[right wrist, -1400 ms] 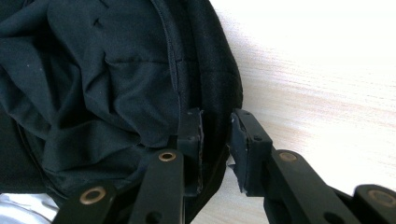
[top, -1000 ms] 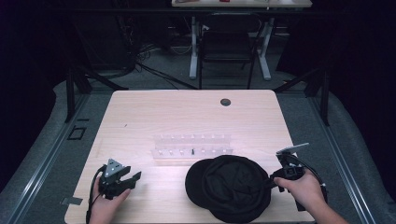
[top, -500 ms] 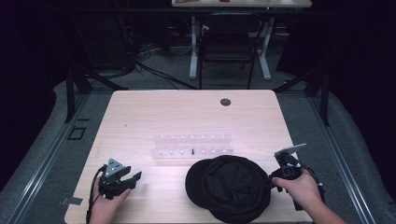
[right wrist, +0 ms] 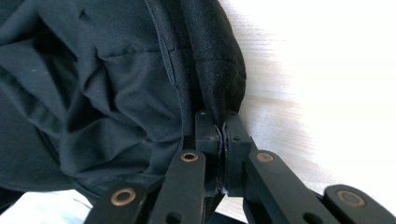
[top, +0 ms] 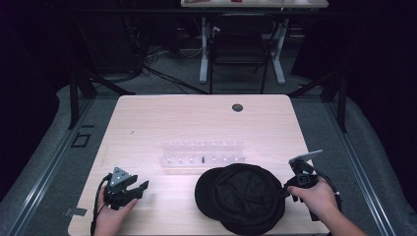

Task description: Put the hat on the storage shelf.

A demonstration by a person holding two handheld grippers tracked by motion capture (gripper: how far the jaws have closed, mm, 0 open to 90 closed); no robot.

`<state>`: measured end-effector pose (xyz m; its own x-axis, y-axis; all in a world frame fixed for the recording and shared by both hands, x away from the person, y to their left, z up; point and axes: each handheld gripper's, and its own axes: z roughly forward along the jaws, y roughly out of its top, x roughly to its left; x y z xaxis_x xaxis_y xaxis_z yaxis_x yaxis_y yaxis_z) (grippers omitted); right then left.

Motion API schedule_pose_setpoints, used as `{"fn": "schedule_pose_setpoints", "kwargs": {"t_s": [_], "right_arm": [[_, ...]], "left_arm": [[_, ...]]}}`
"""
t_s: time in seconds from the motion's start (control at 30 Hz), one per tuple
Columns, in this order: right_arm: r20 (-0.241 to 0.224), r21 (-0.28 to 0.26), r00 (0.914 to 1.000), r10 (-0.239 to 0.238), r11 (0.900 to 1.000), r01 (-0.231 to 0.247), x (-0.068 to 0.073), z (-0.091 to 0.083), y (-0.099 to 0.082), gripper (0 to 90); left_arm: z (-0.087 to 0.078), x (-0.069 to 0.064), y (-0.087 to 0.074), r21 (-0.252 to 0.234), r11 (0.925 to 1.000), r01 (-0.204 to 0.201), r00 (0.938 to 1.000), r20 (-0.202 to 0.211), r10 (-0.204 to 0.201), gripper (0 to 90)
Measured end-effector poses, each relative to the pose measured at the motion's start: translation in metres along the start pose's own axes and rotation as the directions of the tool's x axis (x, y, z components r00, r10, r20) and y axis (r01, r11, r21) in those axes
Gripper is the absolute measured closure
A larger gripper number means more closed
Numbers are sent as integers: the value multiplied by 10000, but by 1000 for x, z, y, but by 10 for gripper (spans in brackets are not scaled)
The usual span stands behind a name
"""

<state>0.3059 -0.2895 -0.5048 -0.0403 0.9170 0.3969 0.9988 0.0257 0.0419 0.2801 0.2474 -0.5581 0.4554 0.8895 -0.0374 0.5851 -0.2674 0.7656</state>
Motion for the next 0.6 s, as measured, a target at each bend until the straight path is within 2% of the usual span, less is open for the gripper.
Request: {"fn": "schedule_pose_setpoints", "kwargs": {"t_s": [0.03,0.07,0.13,0.17,0.2,0.27,0.3,0.4,0.6], "right_arm": [[-127,-217,9998,181,9996,-184,1,0,-1,880],[-116,5,9999,-9,10000,9,0,-3,0,881],[-181,28,9998,-29,10000,29,0,-6,0,881],[-376,-264,9991,186,9995,-196,1,-6,-1,882],[-539,-123,9985,37,9999,-44,2,-14,1,883],[-619,-201,9981,29,9998,-42,4,-19,2,883],[-753,-135,9971,-115,9999,105,4,-22,2,883],[-1040,-528,9945,104,9985,-160,7,-26,2,884],[-1476,-621,9891,-14,9980,-78,10,-44,4,884]], "left_arm": [[0,0,0,1,10000,-4,10000,-8,4,491],[0,0,0,1,10000,-4,10000,-8,4,491],[0,0,0,-1,10000,1,10000,-15,-1,491],[0,0,0,1,10000,3,10000,-13,-3,491],[0,0,0,5,10000,-2,10000,-14,2,491],[0,0,0,-1,10000,1,10000,-12,-1,491],[0,0,0,-5,10000,8,10000,-11,-8,491],[0,0,0,3,10000,8,10000,-13,-8,491],[0,0,0,-16,10000,66,10000,-23,-66,491]]}}
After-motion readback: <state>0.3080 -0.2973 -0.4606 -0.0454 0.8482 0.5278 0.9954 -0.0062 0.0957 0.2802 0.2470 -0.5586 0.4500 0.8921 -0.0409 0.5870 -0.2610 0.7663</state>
